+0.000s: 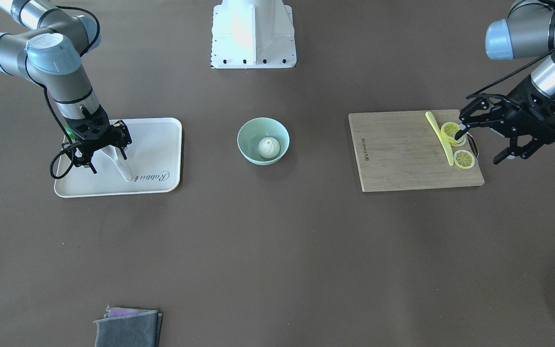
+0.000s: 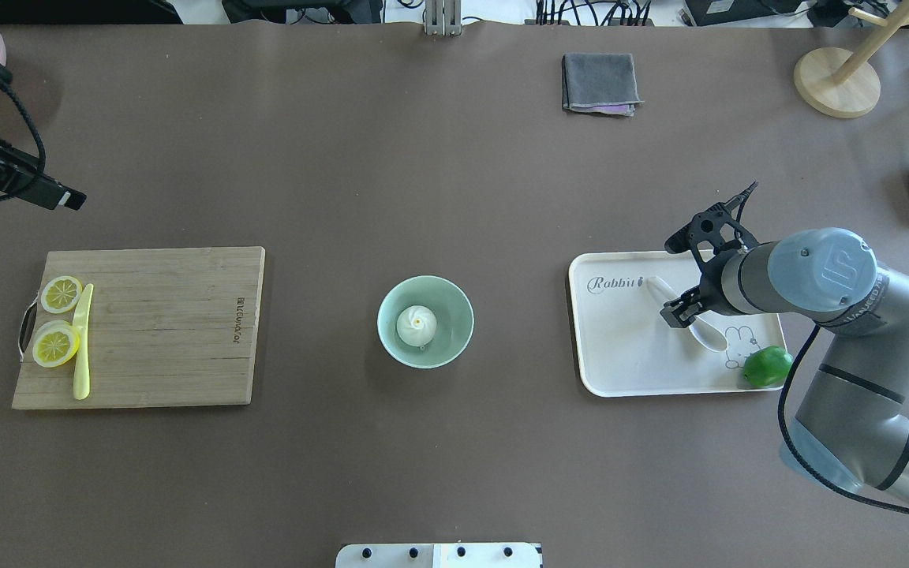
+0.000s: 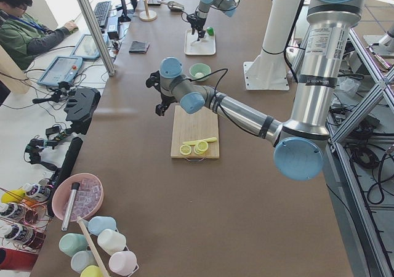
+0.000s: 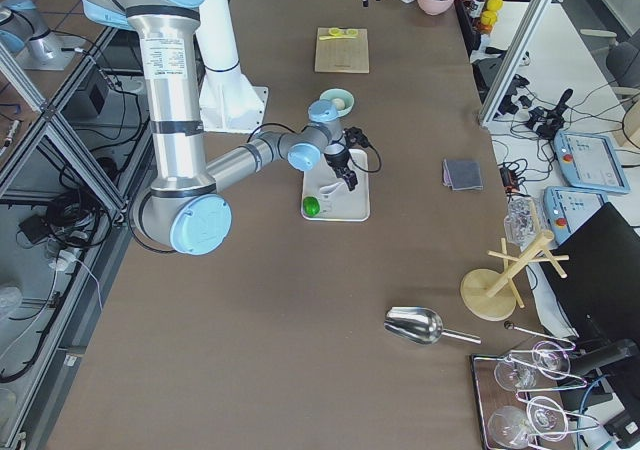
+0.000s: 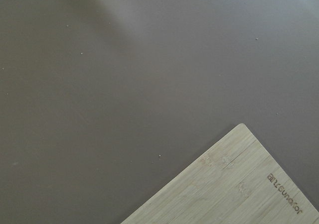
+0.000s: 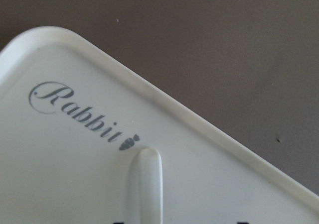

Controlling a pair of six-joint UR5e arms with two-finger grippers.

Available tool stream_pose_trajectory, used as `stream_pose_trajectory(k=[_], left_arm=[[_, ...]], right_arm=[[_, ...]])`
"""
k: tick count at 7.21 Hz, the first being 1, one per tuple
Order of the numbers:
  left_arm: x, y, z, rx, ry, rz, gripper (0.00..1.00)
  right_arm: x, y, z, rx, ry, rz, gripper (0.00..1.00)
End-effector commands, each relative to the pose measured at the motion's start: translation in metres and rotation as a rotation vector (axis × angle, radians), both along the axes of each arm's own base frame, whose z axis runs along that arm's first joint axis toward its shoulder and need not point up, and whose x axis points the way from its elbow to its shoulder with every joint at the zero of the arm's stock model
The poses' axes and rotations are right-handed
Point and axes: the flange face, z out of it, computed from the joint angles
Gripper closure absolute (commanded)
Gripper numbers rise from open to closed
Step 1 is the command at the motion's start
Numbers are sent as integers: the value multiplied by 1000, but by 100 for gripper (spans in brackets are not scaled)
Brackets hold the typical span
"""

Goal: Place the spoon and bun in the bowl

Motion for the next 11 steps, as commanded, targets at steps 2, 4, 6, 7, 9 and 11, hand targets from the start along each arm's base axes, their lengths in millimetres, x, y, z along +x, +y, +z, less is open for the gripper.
stream_pose_trajectory(k=[2, 4, 6, 7, 9, 11], left_arm=[[1, 0, -2, -4, 4, -3, 1], [2, 0, -3, -5, 5, -3, 1], [2, 0, -3, -5, 5, -3, 1], [2, 0, -3, -5, 5, -2, 1], [3, 0, 0, -14, 4, -3, 1], [5, 0, -1, -14, 4, -2, 1]], right_arm=[[-7, 3, 1, -10, 0, -5, 55], [-12, 2, -4, -16, -5, -3, 69], [-14, 1, -10, -44, -29, 30, 100], [-17, -1, -26, -87, -76, 85, 100], [-30, -9, -67, -209, -186, 217, 100], [-53, -14, -161, -488, -290, 479, 100]])
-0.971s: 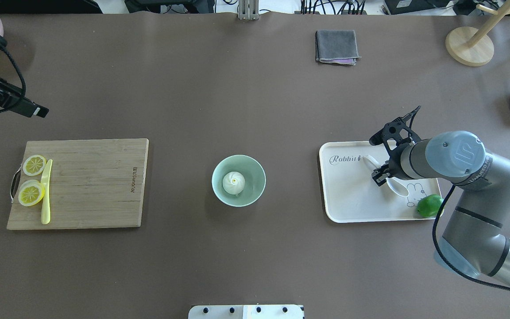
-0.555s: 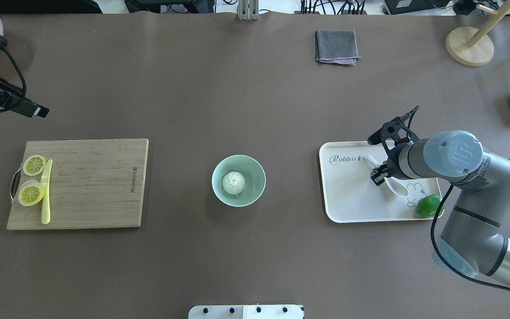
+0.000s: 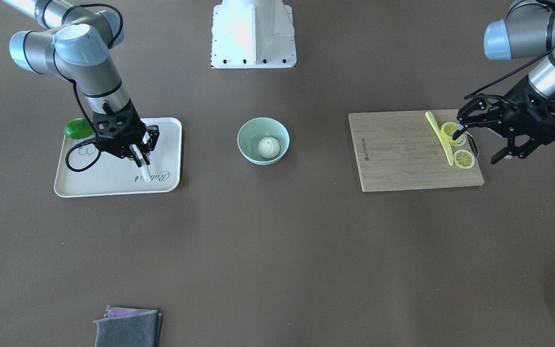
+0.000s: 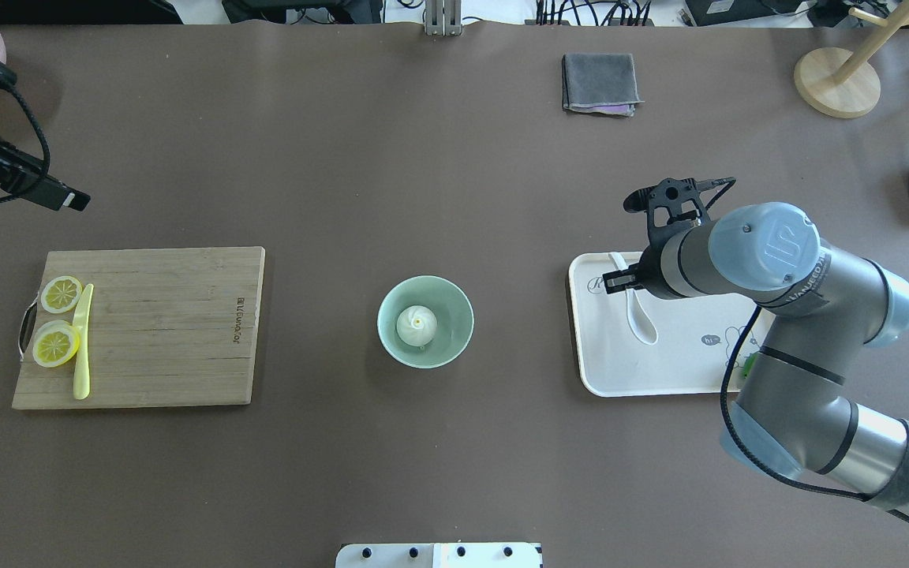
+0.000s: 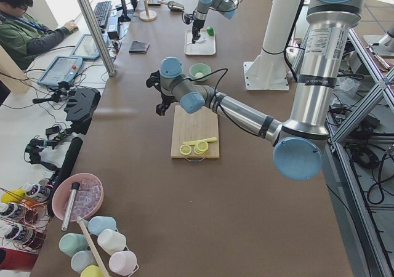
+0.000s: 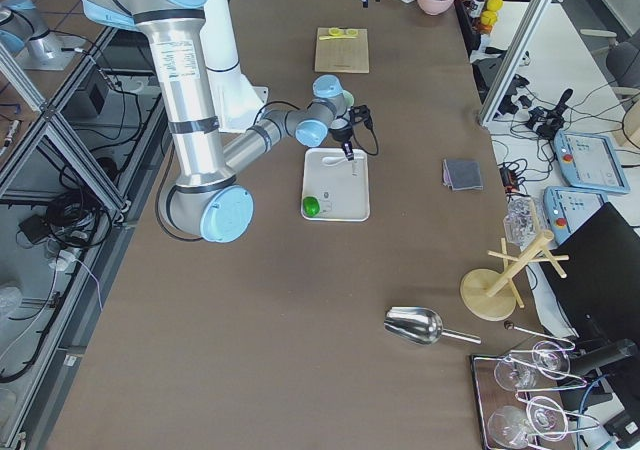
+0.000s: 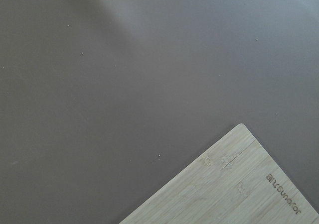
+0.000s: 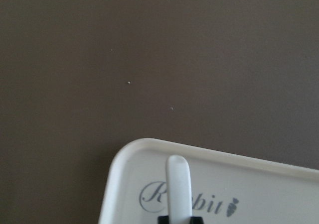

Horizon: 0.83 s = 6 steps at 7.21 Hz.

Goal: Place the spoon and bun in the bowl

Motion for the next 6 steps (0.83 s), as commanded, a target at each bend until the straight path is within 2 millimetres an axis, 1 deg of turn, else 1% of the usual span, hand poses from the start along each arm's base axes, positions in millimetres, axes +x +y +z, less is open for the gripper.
stream_pose_trajectory(k=[1, 2, 3, 4, 5, 6], left_arm=[[1, -1, 2, -4, -2, 0, 1], [2, 0, 2, -4, -2, 2, 1], [2, -1, 3, -6, -2, 2, 1], [2, -1, 4, -8, -4, 2, 1], [2, -1, 4, -9, -3, 3, 1], [3, -2, 8, -16, -6, 3, 1]], right_arm=[[-35, 7, -104, -295, -99, 249, 100], [-67, 26, -141, -353, -113, 376, 100], [-91, 49, -161, -380, -113, 478, 100], [-106, 64, -173, -403, -114, 567, 100], [-125, 73, -180, -432, -102, 646, 100], [-145, 77, -186, -448, -117, 727, 100]])
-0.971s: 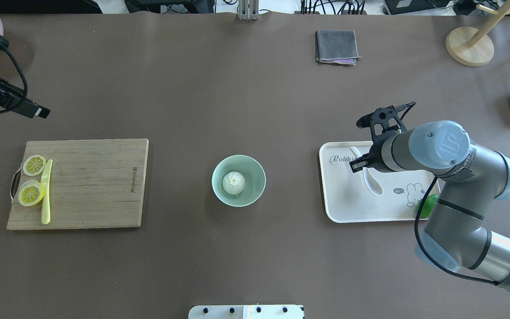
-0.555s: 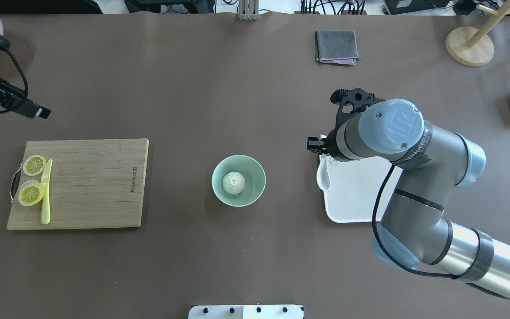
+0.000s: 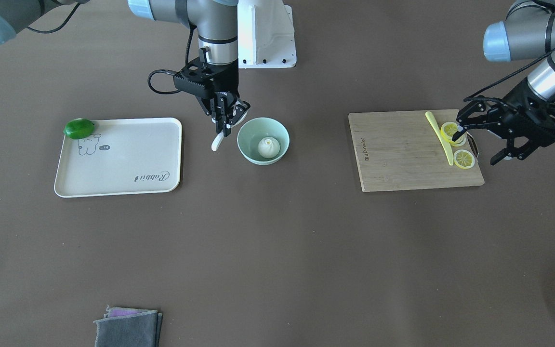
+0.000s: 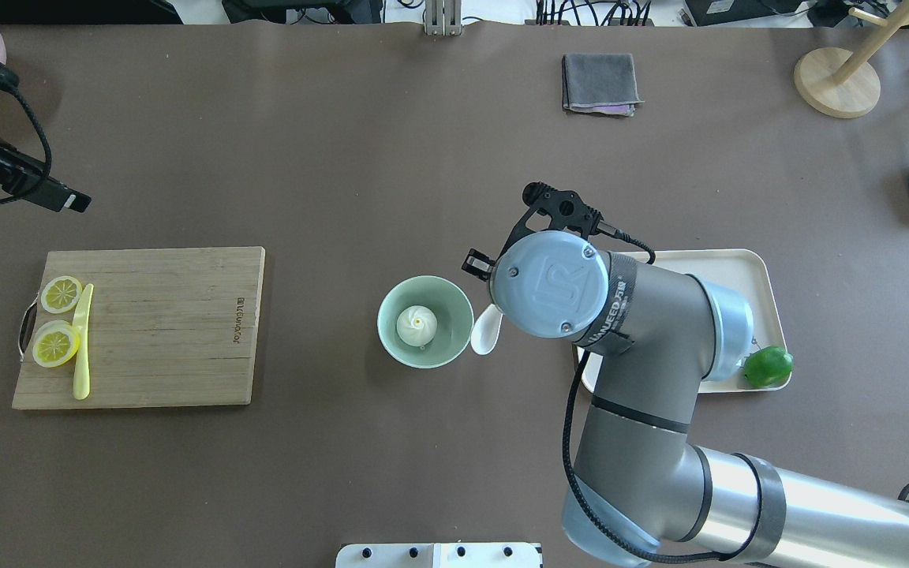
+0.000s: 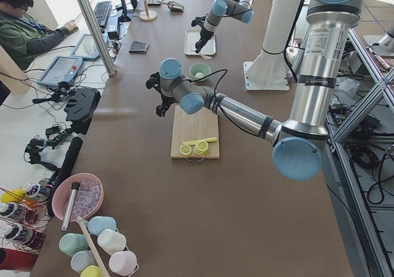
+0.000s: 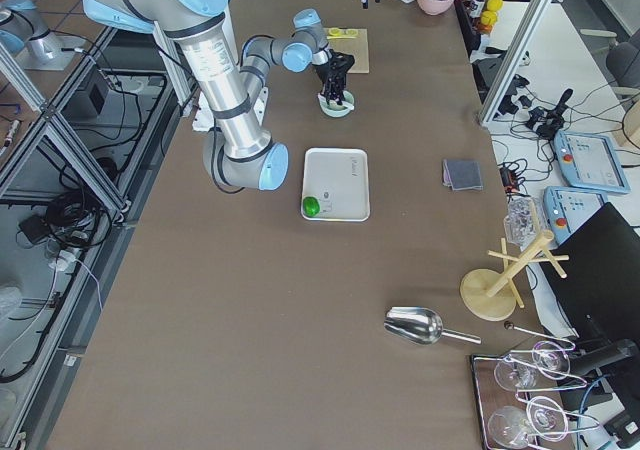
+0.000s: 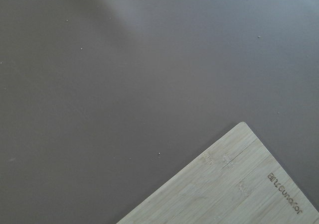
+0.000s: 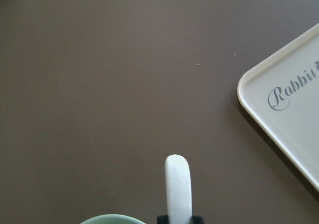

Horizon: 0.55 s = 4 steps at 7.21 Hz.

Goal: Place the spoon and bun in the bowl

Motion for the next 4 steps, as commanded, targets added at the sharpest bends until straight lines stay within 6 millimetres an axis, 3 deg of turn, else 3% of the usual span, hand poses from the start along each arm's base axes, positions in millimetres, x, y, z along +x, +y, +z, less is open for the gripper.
stream_pose_trajectory(k=[1, 2, 4], left_arm=[[1, -1, 4, -6, -1, 3, 1], [2, -2, 7, -10, -3, 3, 1], [2, -2, 6, -6, -1, 3, 1]], right_arm=[[-54, 5, -17, -34, 33, 164, 100], [-77, 3, -20, -45, 51, 191, 100], [-98, 16, -17, -17, 80, 193, 100]])
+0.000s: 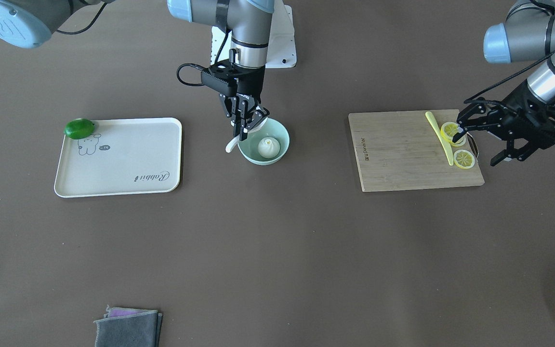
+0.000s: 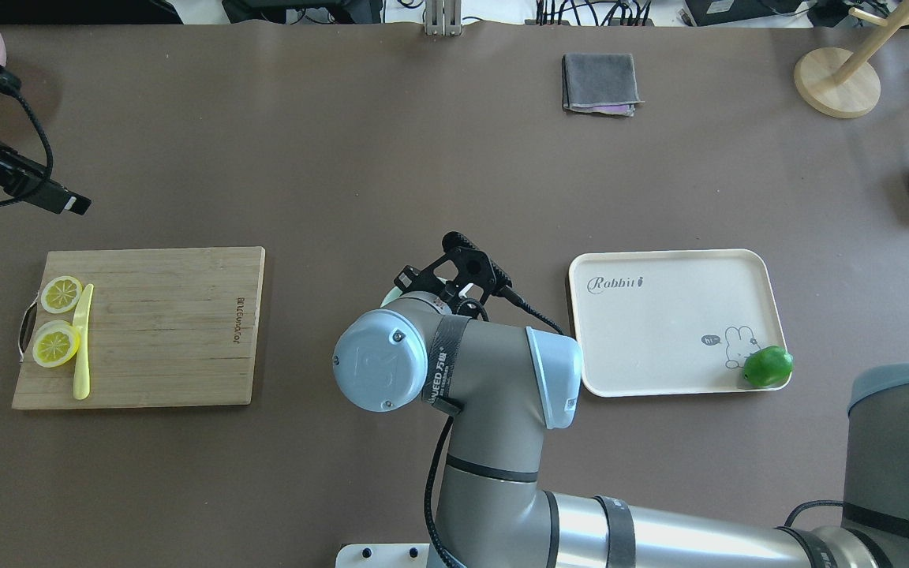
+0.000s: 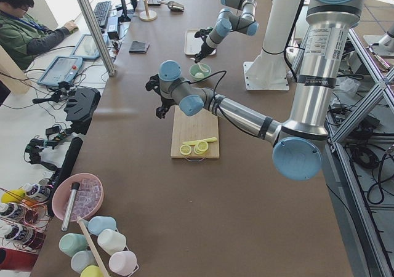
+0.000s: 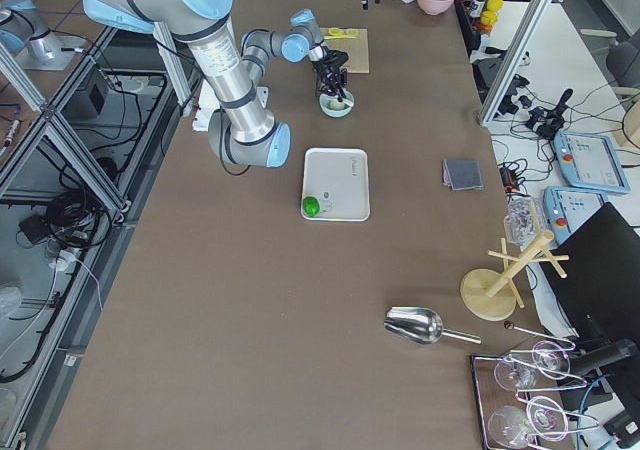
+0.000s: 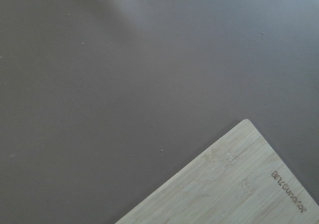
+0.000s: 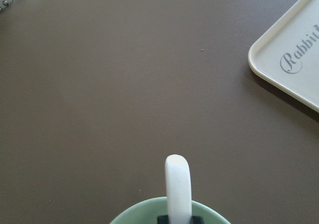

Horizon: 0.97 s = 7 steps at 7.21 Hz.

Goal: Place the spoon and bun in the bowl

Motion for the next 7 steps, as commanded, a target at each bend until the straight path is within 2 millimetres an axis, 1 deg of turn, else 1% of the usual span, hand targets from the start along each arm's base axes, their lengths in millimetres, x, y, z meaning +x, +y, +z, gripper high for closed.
stream_pose_trajectory(k=[1, 2, 3, 4, 5, 6, 7], left_arm=[[0, 0, 0, 1, 1, 0, 1], [0, 0, 0, 1, 1, 0, 1], [0, 0, -1, 1, 2, -1, 1], [0, 0, -1, 1, 2, -1, 1], [0, 0, -2, 3, 2, -1, 1], [0, 0, -2, 4, 2, 0, 1], [0, 0, -3, 1, 0, 1, 1]], right_arm=[[-15, 9, 2, 13, 21, 2, 100], [-15, 9, 6, 17, 30, -6, 100], [-15, 9, 8, 27, 47, -26, 63], [-11, 7, 11, 51, 109, -37, 18], [-2, 6, 6, 62, 143, -46, 0], [23, -3, -12, 100, 136, -88, 0], [63, -15, -19, 128, 123, -177, 0]])
